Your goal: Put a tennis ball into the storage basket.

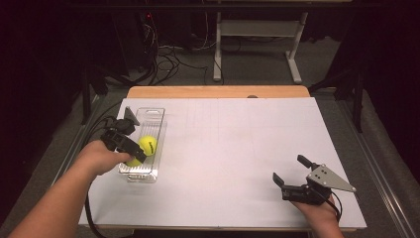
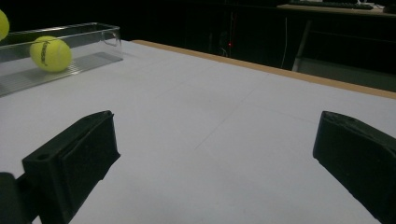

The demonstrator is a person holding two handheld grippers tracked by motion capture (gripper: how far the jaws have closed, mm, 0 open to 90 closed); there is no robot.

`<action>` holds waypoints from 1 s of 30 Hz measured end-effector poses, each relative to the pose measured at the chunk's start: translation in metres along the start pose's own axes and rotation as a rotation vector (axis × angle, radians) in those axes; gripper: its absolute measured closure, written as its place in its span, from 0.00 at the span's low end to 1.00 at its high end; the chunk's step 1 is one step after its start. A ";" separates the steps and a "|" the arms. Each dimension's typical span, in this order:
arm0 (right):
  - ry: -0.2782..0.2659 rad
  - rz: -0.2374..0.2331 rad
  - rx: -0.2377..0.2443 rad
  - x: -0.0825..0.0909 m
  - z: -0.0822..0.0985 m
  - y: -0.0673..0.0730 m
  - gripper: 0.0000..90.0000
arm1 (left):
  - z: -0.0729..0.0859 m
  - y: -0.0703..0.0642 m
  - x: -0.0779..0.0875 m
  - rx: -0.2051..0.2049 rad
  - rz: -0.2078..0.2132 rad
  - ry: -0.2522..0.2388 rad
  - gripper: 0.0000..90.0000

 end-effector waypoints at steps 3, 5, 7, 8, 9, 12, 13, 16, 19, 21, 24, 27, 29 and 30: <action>0.001 -0.001 0.006 -0.001 0.000 0.001 0.00 | -0.002 -0.002 -0.003 -0.005 -0.008 0.004 0.30; 0.006 -0.003 0.009 -0.001 0.000 0.001 0.00 | -0.003 -0.003 -0.005 -0.012 -0.015 0.011 0.30; 0.008 -0.004 0.009 -0.001 0.001 0.001 0.00 | -0.004 -0.004 -0.007 -0.015 -0.019 0.015 0.30; 0.008 -0.002 0.009 -0.002 0.001 0.002 0.00 | -0.005 -0.004 -0.008 -0.014 -0.022 0.013 0.29; 0.008 -0.004 0.009 -0.002 0.001 0.002 0.00 | -0.005 -0.004 -0.009 -0.014 -0.024 0.016 0.30; 0.006 -0.005 0.008 -0.001 0.000 0.002 0.00 | -0.007 -0.005 -0.012 -0.015 -0.032 0.025 0.29; 0.005 -0.006 0.009 -0.001 0.000 0.002 0.00 | -0.007 -0.005 -0.013 -0.013 -0.034 0.024 0.29; 0.006 -0.007 0.012 -0.001 0.000 0.002 0.00 | -0.008 -0.006 -0.015 -0.010 -0.042 0.024 0.29; 0.005 -0.008 0.013 -0.001 0.000 0.002 0.00 | -0.009 -0.005 -0.017 -0.007 -0.039 0.031 0.29; 0.005 -0.008 0.013 -0.001 0.000 0.002 0.00 | -0.009 -0.005 -0.020 -0.007 -0.043 0.031 0.29; 0.005 -0.010 0.011 -0.001 0.000 0.002 0.00 | -0.009 -0.003 -0.023 -0.002 -0.041 0.034 0.29; 0.007 -0.011 0.012 -0.001 0.001 0.002 0.00 | -0.009 -0.001 -0.024 -0.001 -0.038 0.035 0.29; 0.010 -0.009 0.012 -0.002 0.001 0.003 0.00 | -0.009 -0.001 -0.023 -0.001 -0.038 0.033 0.29; 0.009 -0.010 0.012 -0.002 0.001 0.003 0.00 | -0.008 -0.001 -0.023 0.000 -0.035 0.029 0.29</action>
Point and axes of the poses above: each handheld gripper's, and its own axes: x roughly backward along the jaws, z roughly out of its underside, y roughly to its left, the point moved 3 cm from there along -x, roughly forward along the jaws, and after that the axes turned 1 degree about -y, right-handed, at the moved point
